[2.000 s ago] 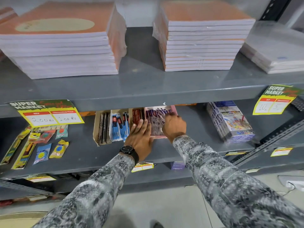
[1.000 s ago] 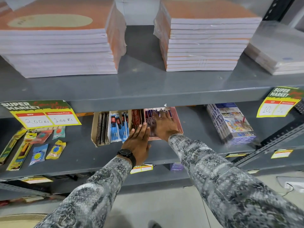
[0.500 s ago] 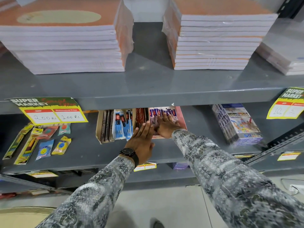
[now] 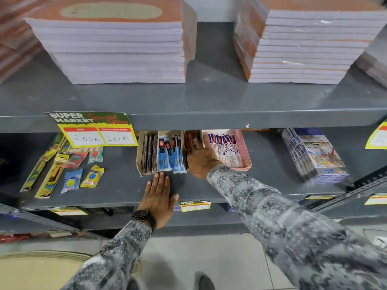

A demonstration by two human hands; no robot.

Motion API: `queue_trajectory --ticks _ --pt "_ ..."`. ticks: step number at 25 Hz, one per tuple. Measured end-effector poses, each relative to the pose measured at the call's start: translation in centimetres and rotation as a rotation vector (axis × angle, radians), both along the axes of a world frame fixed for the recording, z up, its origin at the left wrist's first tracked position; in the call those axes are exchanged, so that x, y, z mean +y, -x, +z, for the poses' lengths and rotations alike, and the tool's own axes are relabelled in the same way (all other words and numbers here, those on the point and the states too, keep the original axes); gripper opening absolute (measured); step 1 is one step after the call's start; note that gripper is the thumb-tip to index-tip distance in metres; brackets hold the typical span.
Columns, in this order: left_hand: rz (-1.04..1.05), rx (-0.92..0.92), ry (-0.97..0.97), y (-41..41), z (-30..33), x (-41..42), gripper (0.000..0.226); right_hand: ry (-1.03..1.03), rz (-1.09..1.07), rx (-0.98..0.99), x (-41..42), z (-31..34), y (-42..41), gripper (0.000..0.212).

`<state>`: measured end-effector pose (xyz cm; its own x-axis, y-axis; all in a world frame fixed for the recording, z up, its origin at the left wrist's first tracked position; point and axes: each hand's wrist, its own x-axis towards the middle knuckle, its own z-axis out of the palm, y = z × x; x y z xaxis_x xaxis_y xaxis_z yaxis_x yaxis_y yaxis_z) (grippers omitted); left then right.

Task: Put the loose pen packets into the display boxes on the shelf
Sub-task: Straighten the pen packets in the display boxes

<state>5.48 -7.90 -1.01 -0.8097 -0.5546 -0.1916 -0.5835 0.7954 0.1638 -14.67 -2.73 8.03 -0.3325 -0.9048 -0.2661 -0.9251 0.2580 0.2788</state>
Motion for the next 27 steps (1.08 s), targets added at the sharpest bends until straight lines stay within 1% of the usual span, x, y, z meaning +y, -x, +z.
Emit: queue_trajectory --ticks 2,3,5,7,9,10,11,12,14,15,16,18,20,21,23,27 --pt "-0.009 -0.001 -0.003 -0.1 -0.1 -0.1 0.075 -0.059 0.023 0.025 -0.5 -0.1 -0.4 0.053" --pt "-0.009 -0.003 -0.004 -0.2 -0.1 -0.2 0.074 -0.039 0.014 0.026 -0.5 -0.1 -0.6 0.052" --pt "-0.009 -0.002 -0.004 -0.2 -0.1 -0.2 0.074 0.042 -0.009 0.026 -0.5 0.0 -0.7 0.057" --pt "-0.007 0.007 -0.007 -0.1 -0.1 -0.2 0.074 0.050 0.013 -0.011 -0.4 0.0 -0.8 0.045" --pt "-0.018 0.019 -0.025 -0.2 0.1 -0.4 0.074 0.055 -0.005 -0.107 -0.2 0.2 -0.7 0.031" --pt "-0.028 0.029 -0.034 -0.4 0.2 -0.6 0.073 0.110 -0.032 -0.172 -0.2 0.4 -0.5 0.028" --pt "-0.035 0.039 -0.037 -0.7 0.3 -0.8 0.073 0.207 -0.061 -0.218 -0.2 0.7 -0.4 0.029" --pt "-0.036 0.046 -0.033 -1.1 0.4 -1.1 0.073 0.327 -0.073 -0.226 -0.3 1.0 -0.5 0.035" --pt "-0.019 0.050 -0.007 -2.2 0.5 -1.4 0.072 0.552 -0.019 -0.157 -0.5 1.3 -1.8 0.052" --pt "-0.013 0.043 -0.001 -2.7 0.6 -1.5 0.072 0.594 0.051 -0.135 -0.7 1.1 -2.9 0.055" --pt "-0.015 0.034 -0.007 -2.9 0.7 -1.5 0.072 0.563 0.128 -0.132 -0.6 0.5 -4.1 0.052" --pt "-0.028 0.027 0.001 -3.0 0.8 -1.5 0.072 0.384 0.200 -0.089 -0.5 -0.9 -6.7 0.041" --pt "-0.027 0.024 -0.016 -2.9 0.9 -1.6 0.073 0.221 0.169 -0.031 -0.7 -1.9 -8.1 0.045" --pt "-0.030 0.027 -0.018 -2.9 0.9 -1.6 0.073 0.166 0.155 0.008 -1.0 -2.2 -8.4 0.049" --pt "-0.038 0.017 -0.024 -2.9 1.0 -1.8 0.074 0.090 0.122 0.064 -1.6 -2.1 -9.0 0.050" --pt "-0.047 -0.037 -0.032 -2.8 1.2 -1.9 0.074 -0.030 0.074 0.036 -2.8 -1.5 -8.6 0.048"
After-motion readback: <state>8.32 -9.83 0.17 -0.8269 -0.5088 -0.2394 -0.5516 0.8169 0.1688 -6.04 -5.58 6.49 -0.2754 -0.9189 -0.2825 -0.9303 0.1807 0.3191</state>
